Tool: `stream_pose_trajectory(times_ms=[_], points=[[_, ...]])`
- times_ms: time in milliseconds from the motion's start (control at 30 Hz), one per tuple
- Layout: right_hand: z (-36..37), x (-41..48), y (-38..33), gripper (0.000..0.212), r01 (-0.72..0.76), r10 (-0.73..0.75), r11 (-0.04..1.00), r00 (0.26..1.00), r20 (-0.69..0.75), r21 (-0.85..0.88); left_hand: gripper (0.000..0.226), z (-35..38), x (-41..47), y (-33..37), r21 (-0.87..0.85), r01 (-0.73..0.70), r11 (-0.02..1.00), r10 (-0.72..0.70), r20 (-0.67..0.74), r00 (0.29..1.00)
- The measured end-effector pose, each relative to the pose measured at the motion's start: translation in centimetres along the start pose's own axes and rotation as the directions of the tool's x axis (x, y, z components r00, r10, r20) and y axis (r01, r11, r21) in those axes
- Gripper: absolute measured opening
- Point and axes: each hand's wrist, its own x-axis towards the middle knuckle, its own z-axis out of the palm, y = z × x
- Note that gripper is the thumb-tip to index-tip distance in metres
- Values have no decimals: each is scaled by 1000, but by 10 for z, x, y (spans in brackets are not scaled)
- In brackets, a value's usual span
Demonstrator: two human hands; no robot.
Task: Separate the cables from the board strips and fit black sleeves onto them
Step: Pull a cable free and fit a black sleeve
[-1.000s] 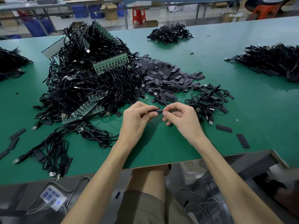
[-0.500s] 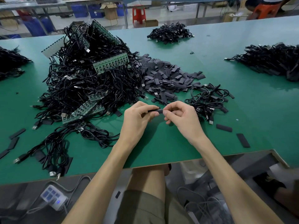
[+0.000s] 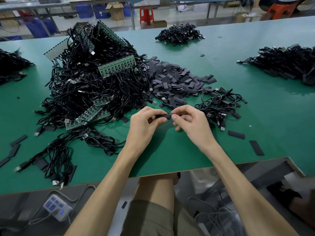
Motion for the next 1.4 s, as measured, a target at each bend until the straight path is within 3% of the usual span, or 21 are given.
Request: stream_pose_trajectory(times_ms=[167,333,533,667,767,1000,1267,1400], points=[[0,0,1,11,59,-58,997,998,13,-47,15,-1,-1,2,106,-34,994,29,49,998],[0,0,2,30,110,-108,993,993,42,-34,18,3,-1,6,257,-131,957,86,180,980],[-1,1,3,19,196,-202,969,979,-25,-148,13,0,1,7,182,-80,980,64,92,994],[-1,2,4,20,85,-93,994,987,-128,-66,14,-2,0,9,125,-84,989,82,26,996],[2,1,2,37,56,-54,998,997,-62,30,16,-1,-1,10,127,-95,987,87,66,994],[0,0,-1,38,143,-143,990,987,-74,-6,17,0,-1,11,132,-101,986,83,138,987],[-1,-1,-4,37,125,-129,991,983,-128,-37,16,1,-1,7,166,-98,981,71,160,985],[-2,0,-5,56,176,-191,980,964,-187,-90,21,4,-2,9,120,-81,989,62,159,985]])
